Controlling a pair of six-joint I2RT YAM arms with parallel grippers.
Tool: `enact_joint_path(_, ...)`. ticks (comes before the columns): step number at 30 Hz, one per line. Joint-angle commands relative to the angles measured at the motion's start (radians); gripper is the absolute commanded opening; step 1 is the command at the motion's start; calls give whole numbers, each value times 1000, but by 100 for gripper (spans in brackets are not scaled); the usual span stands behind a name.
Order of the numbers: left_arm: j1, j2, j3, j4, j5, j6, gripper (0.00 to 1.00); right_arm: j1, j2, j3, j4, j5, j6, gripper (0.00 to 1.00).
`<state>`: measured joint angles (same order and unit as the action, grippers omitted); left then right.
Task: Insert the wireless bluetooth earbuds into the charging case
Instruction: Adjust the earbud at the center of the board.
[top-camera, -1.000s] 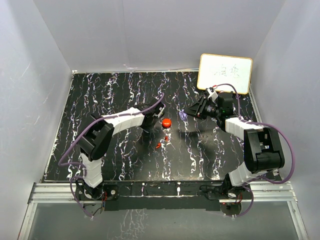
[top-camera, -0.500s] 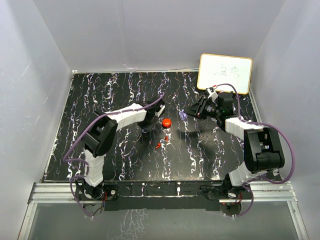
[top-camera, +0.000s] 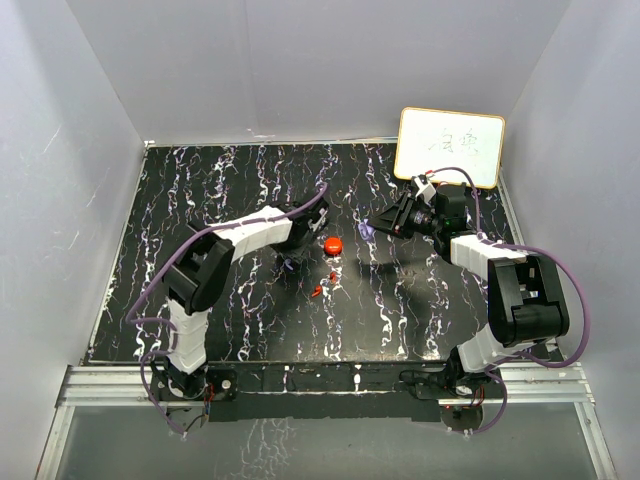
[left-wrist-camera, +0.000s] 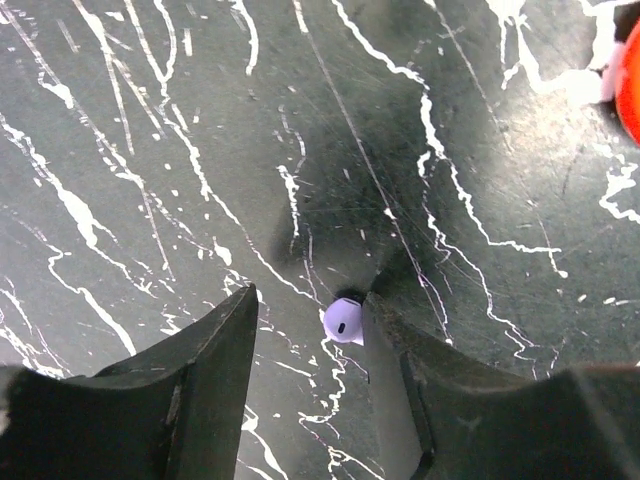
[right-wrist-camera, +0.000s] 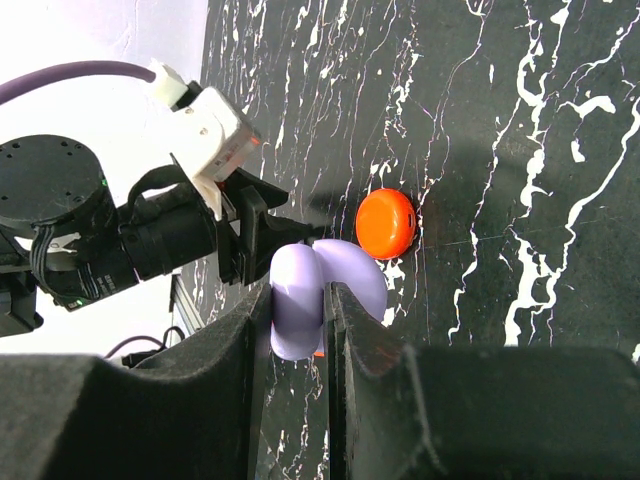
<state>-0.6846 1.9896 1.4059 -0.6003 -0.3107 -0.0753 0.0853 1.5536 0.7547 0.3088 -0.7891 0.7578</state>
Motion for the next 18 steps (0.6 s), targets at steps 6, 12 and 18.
enact_joint_path(6,8,-256,-150,166,-16,-107,48,2,-5,-5,37,-13,-17,0)
enact_joint_path(12,8,-324,-245,259,52,-193,48,3,-8,-2,36,-12,-15,0)
enact_joint_path(18,8,-370,-358,375,67,-388,47,4,-10,1,33,-9,-15,0)
